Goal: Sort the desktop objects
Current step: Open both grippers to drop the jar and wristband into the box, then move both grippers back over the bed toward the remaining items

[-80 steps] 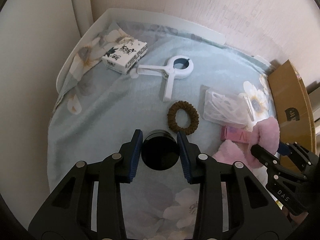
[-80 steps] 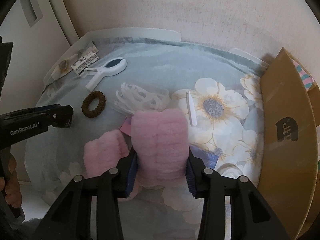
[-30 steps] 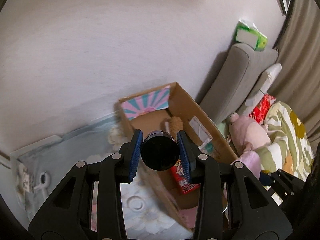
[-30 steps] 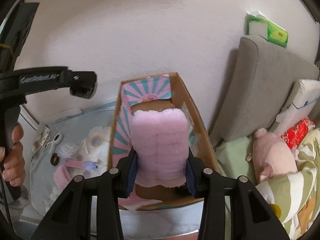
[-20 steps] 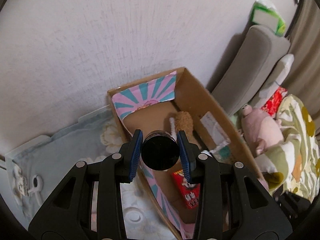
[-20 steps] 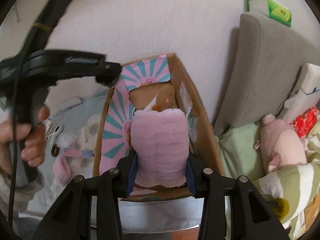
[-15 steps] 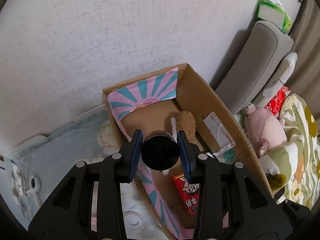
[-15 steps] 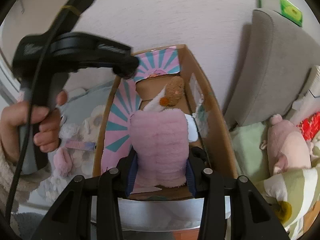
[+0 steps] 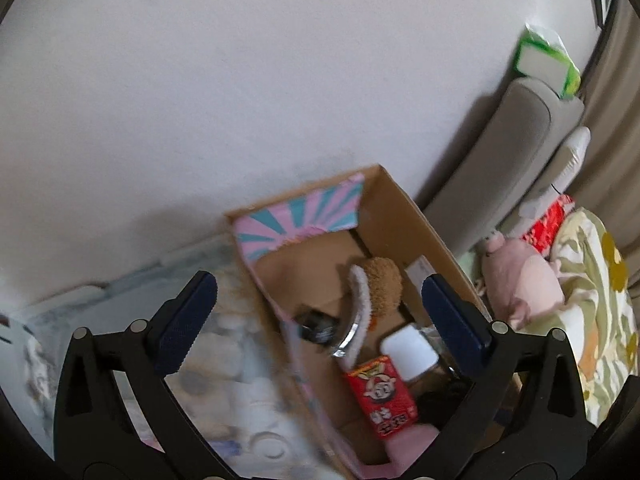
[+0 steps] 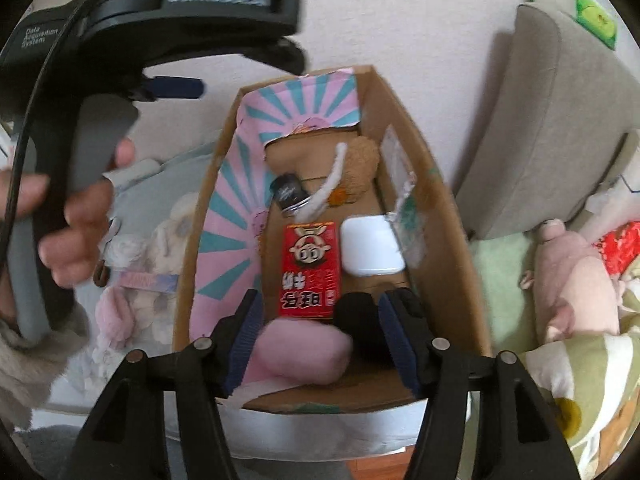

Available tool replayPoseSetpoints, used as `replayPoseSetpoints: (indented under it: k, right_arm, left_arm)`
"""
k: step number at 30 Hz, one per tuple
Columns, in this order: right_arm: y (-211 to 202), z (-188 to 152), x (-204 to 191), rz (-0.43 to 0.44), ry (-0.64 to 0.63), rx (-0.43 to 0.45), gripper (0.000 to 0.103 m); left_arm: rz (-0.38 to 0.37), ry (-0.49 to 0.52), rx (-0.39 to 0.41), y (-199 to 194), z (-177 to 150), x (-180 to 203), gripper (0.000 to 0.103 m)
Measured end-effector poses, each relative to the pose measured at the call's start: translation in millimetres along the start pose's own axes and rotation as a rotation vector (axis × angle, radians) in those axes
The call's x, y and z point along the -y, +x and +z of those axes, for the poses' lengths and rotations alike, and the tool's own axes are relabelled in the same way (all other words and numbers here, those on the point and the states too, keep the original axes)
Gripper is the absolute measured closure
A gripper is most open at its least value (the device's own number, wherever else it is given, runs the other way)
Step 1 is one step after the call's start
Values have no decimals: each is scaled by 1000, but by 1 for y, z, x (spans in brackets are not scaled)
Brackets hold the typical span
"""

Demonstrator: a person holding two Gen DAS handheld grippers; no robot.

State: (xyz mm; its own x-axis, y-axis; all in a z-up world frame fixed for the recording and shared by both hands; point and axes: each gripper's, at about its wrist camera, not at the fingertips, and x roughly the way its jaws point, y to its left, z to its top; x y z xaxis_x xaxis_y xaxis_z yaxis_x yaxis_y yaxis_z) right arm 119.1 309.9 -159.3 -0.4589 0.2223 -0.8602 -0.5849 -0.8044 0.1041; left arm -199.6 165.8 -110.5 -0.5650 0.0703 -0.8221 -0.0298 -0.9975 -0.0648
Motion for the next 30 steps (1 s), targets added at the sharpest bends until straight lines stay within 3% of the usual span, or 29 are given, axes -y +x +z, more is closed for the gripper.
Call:
replayPoseSetpoints:
  k: [5, 12, 18, 23, 30]
  right_arm:
    - [-14, -3, 7, -8, 39, 42, 38]
    - [-29, -2, 1, -35, 82, 98, 37]
    - [-45, -7, -19, -64, 69, 136, 37]
    - [-52, -12, -38, -56, 63, 165, 37]
    - [-55, -7, -66, -26, 21, 190, 37]
  left_arm:
    - [20, -44, 42, -28, 3, -26, 1]
    - [44, -65, 67, -53, -2, -52, 1]
    - [40, -93, 54, -69, -24, -72, 1]
    - [80, -98, 45, -85, -45, -90, 1]
    - [156, -154, 91, -120, -66, -138, 1]
